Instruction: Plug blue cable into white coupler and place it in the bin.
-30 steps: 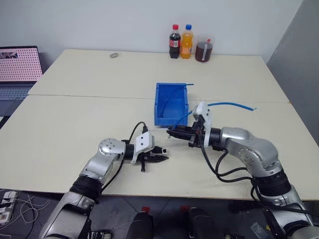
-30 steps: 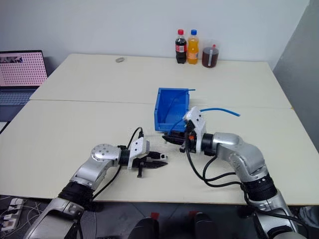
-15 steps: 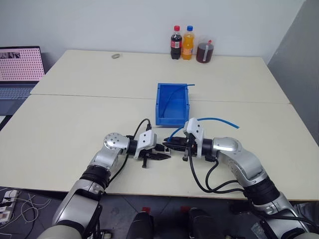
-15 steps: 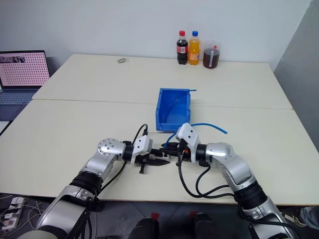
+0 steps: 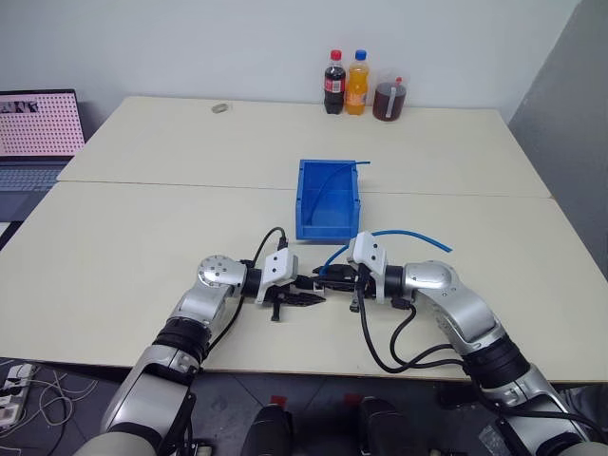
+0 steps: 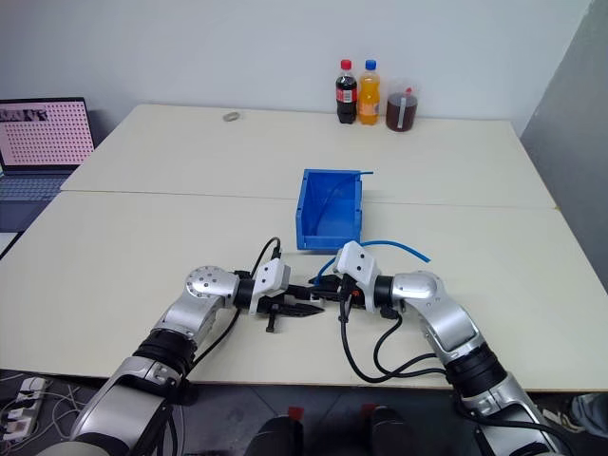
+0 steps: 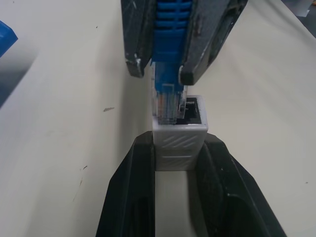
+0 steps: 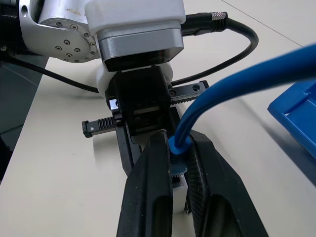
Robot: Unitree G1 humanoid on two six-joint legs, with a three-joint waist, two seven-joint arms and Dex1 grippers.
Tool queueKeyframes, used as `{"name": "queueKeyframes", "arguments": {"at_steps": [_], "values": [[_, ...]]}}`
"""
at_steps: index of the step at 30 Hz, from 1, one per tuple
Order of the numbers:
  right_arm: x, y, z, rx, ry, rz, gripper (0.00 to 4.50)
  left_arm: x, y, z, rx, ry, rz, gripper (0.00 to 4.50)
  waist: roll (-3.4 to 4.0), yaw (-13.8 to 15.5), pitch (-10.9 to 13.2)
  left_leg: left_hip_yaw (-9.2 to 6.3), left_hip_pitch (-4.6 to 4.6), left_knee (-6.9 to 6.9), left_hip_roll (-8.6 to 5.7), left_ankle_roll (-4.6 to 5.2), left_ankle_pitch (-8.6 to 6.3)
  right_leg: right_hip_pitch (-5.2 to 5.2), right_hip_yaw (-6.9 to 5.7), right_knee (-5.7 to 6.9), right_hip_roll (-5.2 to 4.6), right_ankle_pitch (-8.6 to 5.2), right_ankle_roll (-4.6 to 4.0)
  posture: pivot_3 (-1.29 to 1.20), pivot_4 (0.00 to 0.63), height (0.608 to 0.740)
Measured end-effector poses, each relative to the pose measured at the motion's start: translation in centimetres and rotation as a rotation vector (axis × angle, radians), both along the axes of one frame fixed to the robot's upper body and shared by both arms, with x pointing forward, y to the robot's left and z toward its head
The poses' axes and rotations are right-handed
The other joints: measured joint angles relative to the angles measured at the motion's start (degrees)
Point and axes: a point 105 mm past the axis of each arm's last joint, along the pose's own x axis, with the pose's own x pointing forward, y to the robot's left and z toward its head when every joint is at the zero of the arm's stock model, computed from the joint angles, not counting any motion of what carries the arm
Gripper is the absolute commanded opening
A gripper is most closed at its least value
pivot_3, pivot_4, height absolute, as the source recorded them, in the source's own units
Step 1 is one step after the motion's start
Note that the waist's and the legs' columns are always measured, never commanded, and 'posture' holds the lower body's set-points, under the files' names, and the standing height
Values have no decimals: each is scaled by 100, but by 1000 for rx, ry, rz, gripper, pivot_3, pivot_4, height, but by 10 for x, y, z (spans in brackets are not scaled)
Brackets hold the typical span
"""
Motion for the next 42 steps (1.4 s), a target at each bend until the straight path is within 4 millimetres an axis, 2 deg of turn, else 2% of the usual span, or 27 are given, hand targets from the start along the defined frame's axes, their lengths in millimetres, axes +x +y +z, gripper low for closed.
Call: {"name": "queueKeyframes", "arguments": {"at_steps": [15,24,30,42], "values": [[9,5,1,-91,-68,106,179,-1,2,-1,8,12,20,771,0,-24,-4,6,21,-6,3,0,0,8,6,2,2,-1,-1,0,150,740],[17,5,5,-128,-34,173,179,-1,2,-1,12,16,26,771,0,-28,-4,8,27,-5,4,0,0,10,8,6,3,0,-2,0,150,740],[17,-3,4,-154,-7,186,179,-1,1,0,15,9,22,771,0,-21,-4,8,26,-5,4,0,0,10,8,6,2,0,-2,0,150,740],[16,1,2,-152,-10,185,179,-1,1,1,18,6,21,771,0,-15,-4,9,25,-6,3,0,0,10,9,5,2,0,-3,0,150,740]]}}
